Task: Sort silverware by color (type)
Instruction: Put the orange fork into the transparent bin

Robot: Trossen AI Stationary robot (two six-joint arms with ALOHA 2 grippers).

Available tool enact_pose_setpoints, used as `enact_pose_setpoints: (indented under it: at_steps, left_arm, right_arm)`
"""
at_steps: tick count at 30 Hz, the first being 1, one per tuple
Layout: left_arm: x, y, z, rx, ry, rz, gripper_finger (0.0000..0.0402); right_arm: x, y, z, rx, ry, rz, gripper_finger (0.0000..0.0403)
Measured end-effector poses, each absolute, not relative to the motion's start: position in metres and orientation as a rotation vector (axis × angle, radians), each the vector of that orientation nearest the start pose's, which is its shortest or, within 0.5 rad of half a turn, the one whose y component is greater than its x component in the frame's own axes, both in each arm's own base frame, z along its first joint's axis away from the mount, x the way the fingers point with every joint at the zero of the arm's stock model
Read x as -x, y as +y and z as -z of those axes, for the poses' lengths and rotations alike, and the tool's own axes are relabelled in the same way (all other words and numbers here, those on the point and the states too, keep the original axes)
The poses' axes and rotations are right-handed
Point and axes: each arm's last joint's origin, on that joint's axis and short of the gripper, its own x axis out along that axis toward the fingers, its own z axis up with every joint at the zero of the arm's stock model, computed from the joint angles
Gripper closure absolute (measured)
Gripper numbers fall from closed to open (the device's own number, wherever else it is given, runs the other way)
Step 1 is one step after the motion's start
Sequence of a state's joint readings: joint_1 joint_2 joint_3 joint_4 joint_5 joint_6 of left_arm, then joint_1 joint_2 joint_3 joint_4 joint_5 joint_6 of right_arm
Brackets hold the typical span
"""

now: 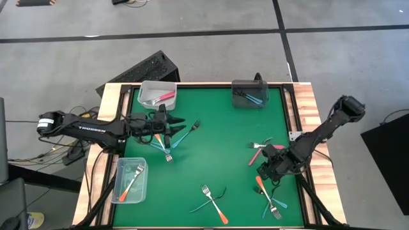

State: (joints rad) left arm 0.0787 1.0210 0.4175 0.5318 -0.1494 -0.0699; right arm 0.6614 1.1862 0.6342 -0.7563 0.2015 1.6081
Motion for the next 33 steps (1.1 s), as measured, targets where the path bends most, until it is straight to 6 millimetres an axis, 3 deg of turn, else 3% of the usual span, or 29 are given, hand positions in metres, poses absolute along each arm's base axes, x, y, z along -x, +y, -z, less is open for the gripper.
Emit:
enact_pose_setpoints:
  at_steps: [5, 16, 22, 29, 33]
  left_arm:
    - [-0.213, 0.018, -0.233, 0.062, 0.057, -0.257, 0.0283]
    - [-0.211, 0.016, -0.217, 0.322, 0.187, -0.272, 0.0283]
    - [-0.212, 0.009, -0.221, 0.286, 0.150, -0.239, 0.0283]
    - [-0.212, -0.031, -0.242, 0.068, -0.032, -0.061, 0.0283]
    - [-0.207, -0.052, -0.239, -0.006, -0.001, -0.071, 0.0283]
  right_arm:
    - [-0.148, 0.120, -0.186, -0.881, 1.164, 0.556, 0.0212]
    - [-0.132, 0.134, -0.181, -0.856, 1.181, 0.633, 0.0212]
    - [-0.132, 0.138, -0.178, -0.808, 1.240, 0.572, 0.0212]
    - [-0.135, 0.137, -0.179, -0.776, 1.240, 0.532, 0.0212]
    - [-0.140, 0.139, -0.175, -0.763, 1.140, 0.559, 0.0212]
